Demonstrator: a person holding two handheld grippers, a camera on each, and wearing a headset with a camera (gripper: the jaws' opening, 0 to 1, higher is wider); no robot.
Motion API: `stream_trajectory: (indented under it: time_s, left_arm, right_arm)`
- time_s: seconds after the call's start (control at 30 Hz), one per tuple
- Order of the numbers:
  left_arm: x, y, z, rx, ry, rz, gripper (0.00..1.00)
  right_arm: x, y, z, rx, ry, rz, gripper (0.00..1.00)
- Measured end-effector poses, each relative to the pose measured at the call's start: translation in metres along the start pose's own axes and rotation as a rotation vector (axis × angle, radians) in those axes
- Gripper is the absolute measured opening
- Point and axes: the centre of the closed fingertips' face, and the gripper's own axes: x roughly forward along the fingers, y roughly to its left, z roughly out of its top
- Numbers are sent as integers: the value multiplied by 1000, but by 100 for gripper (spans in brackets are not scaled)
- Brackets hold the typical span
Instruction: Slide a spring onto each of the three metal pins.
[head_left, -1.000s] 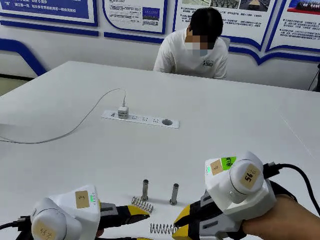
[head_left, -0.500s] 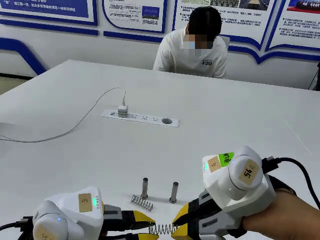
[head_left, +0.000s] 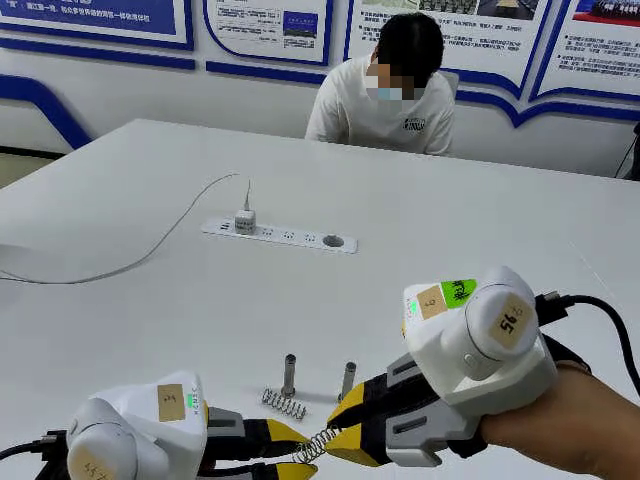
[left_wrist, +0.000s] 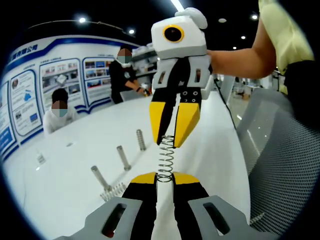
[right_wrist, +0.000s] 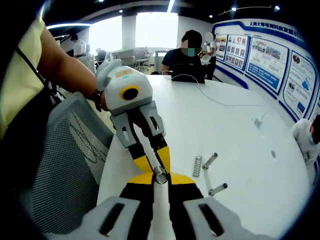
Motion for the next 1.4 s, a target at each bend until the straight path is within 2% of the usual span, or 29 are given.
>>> stream_trajectory:
  time_s: [0.4, 0.87, 0.97, 1.13, 1.4]
  left_arm:
    - [2, 0, 4, -12, -16, -1, 11]
    - [5, 0, 5, -19, -23, -3, 12]
    - [5, 0, 4, -38, -22, -4, 17]
    - [2, 3, 3, -55, -23, 13, 21]
    - [-8, 15, -3, -90, -25, 60, 27]
  right_arm:
    - [5, -1, 16, -3, -54, -9, 11]
    - [7, -1, 19, -11, -58, -16, 11]
    - [7, -3, 18, -12, -51, -22, 11]
    - [6, -6, 18, -10, -49, -31, 11]
    - [-5, -20, 18, 4, -56, -67, 11]
